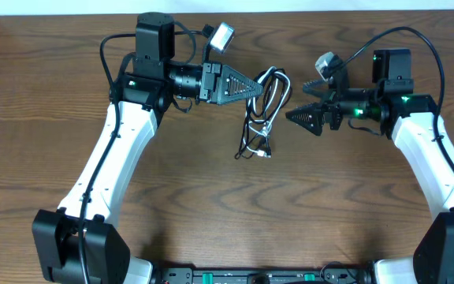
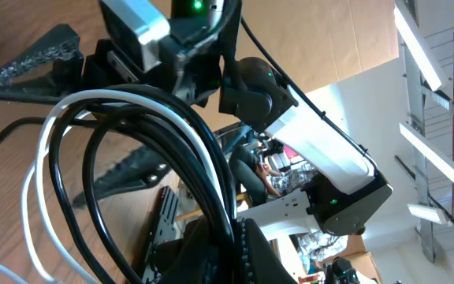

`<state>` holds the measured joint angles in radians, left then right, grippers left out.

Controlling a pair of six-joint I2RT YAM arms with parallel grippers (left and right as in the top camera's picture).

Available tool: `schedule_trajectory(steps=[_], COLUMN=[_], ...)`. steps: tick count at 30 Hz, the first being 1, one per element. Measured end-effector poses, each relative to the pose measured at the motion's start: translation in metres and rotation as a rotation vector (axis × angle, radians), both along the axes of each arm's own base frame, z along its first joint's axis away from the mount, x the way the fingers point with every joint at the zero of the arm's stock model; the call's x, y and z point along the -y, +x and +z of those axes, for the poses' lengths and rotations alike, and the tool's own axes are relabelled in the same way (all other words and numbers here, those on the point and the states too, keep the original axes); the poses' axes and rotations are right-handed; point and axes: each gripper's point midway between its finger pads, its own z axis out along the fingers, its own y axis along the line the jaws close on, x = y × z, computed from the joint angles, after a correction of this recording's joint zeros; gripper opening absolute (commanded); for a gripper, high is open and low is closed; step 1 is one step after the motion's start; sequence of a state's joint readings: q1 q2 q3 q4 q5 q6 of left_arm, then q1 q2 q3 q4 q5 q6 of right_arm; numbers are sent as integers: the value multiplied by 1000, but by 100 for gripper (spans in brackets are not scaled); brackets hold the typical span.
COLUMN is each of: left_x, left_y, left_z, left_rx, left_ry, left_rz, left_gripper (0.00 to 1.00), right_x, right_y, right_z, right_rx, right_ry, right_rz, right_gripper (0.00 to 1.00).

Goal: Untangle cables

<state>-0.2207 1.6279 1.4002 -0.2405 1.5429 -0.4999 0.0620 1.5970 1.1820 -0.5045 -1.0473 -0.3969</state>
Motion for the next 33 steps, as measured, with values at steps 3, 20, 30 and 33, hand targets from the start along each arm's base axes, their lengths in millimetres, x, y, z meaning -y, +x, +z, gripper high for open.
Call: schedule_trajectory(steps=[3, 20, 30, 33], left_x=[0, 0, 0, 0], left_y=[0, 0, 0, 0], left_z=[0, 0, 0, 0], left_rx=[-1, 1, 2, 2], left_ry=[0, 0, 0, -1], left_rz=[0, 0, 0, 0], left_gripper=[7, 7, 7, 7], right_x=[-3, -43, -44, -52], right_y=[-1, 59, 92, 86], right_z=[7, 14, 32, 39], right_rx=[34, 251, 392, 404], right_ry=[30, -146, -98, -54], right_rz=[29, -218, -295, -246], right_gripper=[99, 94, 59, 11])
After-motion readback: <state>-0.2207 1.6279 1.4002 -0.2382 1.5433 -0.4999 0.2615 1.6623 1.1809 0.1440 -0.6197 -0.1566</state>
